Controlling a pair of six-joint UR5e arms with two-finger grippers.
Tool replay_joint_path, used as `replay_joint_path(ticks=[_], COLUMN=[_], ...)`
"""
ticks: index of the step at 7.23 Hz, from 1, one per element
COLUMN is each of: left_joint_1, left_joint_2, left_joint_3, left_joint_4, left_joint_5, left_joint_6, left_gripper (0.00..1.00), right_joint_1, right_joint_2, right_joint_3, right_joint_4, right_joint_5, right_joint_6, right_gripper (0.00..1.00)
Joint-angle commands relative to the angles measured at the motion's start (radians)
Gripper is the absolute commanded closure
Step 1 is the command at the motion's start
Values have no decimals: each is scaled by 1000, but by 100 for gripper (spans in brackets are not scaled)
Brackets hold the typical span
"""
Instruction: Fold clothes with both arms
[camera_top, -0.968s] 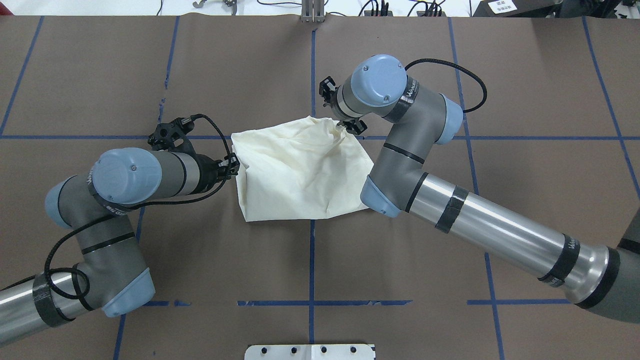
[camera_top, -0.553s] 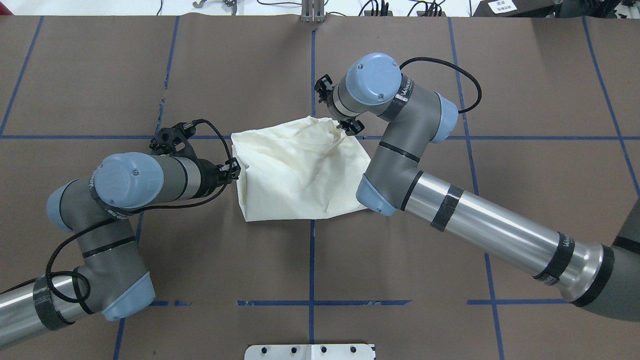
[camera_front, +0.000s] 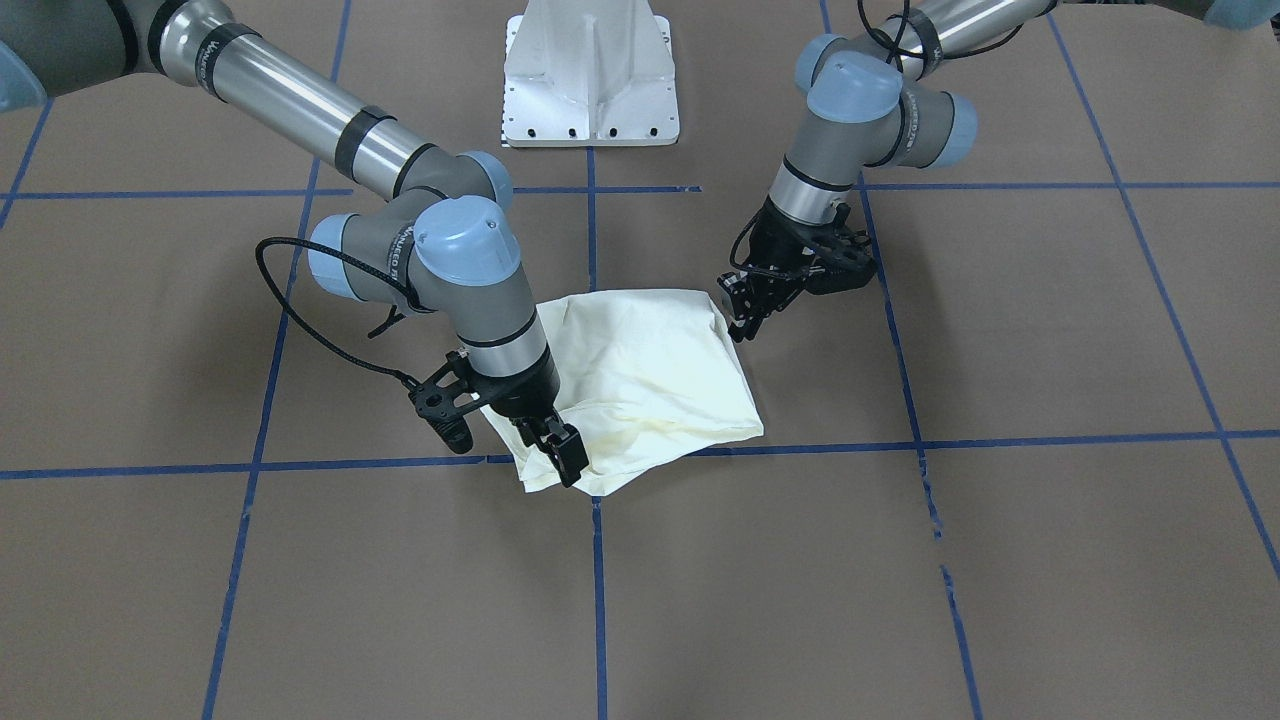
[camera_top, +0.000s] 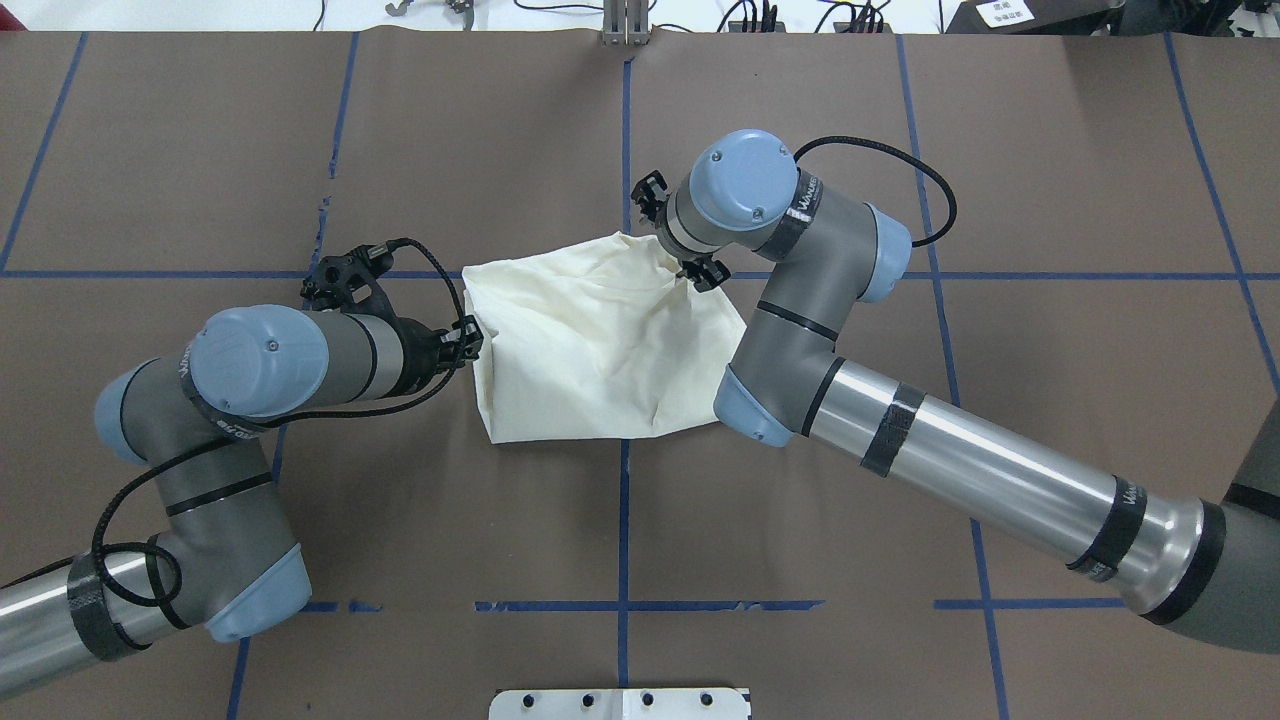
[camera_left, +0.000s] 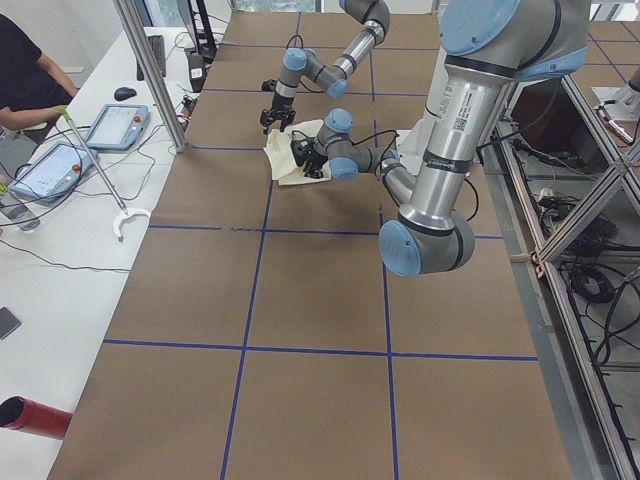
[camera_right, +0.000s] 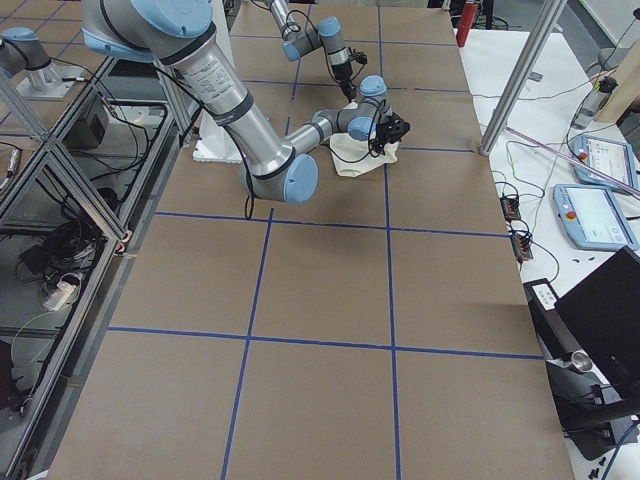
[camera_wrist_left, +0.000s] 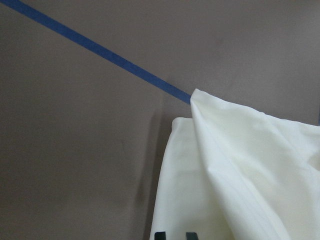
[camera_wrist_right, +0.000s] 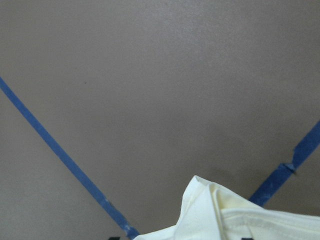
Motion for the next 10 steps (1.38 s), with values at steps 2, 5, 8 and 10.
replay_joint_path(ticks=[2, 5, 8, 10], left_joint_1=[9, 99, 130, 156], left_joint_2=[0, 0, 1, 0], left_joint_3=[1, -42, -40, -49], left_joint_4=[-2, -3, -18, -95], left_joint_5=[-4, 0, 2, 0], left_joint_6=[-44, -130, -143, -181], left_gripper=[74, 74, 93, 100], right_joint_1=[-7, -5, -7, -7], right_joint_2=[-6, -8, -6, -8], right_joint_3=[1, 2, 4, 2], right_joint_4=[3, 5, 7, 8], right_joint_5=[6, 17, 17, 18], right_joint_6=[0, -3, -3, -3], right_gripper=[100, 100, 100, 100])
